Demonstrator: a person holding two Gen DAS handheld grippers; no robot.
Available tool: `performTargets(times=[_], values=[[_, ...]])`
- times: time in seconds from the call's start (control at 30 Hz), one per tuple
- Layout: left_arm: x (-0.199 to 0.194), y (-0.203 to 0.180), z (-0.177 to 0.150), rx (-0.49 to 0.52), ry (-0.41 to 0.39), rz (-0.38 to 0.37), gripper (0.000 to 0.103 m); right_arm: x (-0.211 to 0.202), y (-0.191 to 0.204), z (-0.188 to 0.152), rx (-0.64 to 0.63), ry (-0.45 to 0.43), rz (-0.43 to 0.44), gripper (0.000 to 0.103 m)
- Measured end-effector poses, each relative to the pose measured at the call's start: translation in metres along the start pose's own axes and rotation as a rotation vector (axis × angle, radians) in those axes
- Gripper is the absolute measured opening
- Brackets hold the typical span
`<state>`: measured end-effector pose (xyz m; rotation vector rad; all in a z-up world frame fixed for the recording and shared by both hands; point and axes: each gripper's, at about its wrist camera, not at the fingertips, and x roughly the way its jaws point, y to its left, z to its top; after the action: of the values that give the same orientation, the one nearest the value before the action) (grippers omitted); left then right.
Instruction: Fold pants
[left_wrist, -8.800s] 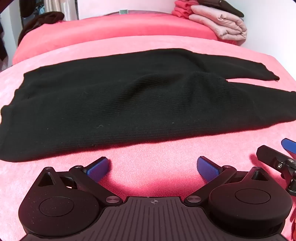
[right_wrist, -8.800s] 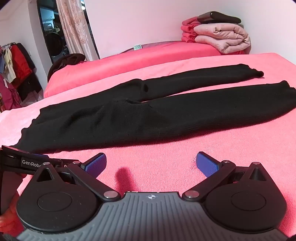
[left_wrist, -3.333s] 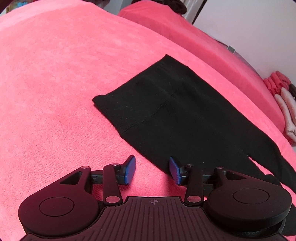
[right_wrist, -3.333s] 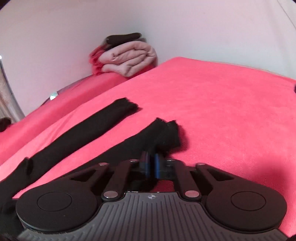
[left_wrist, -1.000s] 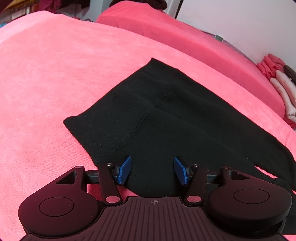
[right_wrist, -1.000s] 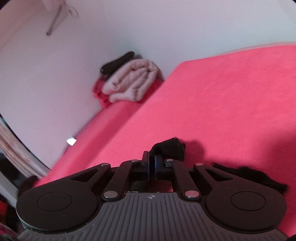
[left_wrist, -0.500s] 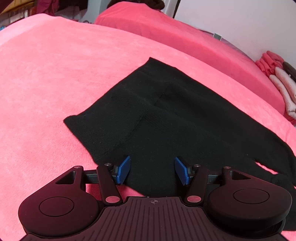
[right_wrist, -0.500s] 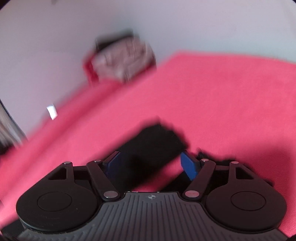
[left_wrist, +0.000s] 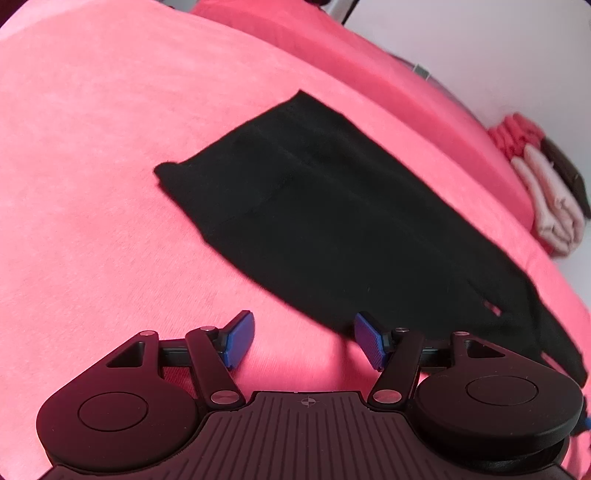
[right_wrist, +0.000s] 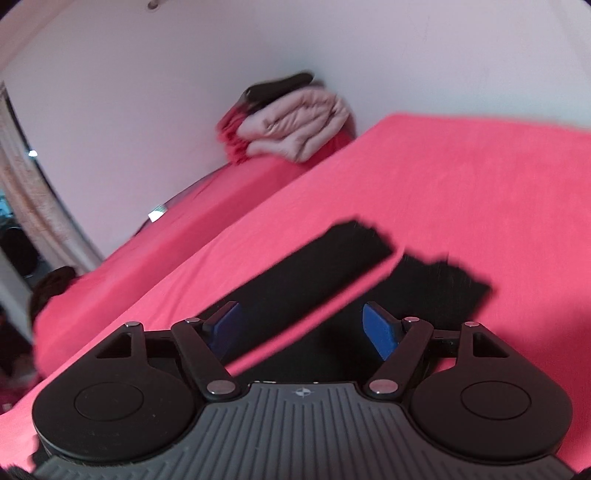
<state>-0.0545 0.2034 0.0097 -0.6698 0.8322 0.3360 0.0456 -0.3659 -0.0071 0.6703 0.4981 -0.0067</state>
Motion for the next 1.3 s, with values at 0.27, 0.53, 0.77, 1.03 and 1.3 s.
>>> performTargets(times=[0.27,0.53,0.77,1.03,1.3], values=[[0.019,0.003,0.007,-0.068,-0.044,-0.072,0.103,-0.026,-0.009,-0.029,0.127,0.175,0.102,0.077],[0.027,0.006,0.013,-0.103,-0.085,-0.044,0.101,-0.016,-0.012,-0.034,0.181,0.183,0.102,0.075],[0.026,0.014,0.015,-0.125,-0.093,-0.039,0.071,-0.005,-0.007,-0.037,0.121,0.145,0.03,0.037],[-0.014,0.005,0.02,-0.044,-0.203,-0.086,0.065,-0.021,-0.003,-0.023,0.061,0.081,0.092,0.008],[-0.012,-0.018,0.047,0.015,-0.23,-0.114,0.063,-0.002,0.025,0.01,0.029,0.026,0.165,0.008]])
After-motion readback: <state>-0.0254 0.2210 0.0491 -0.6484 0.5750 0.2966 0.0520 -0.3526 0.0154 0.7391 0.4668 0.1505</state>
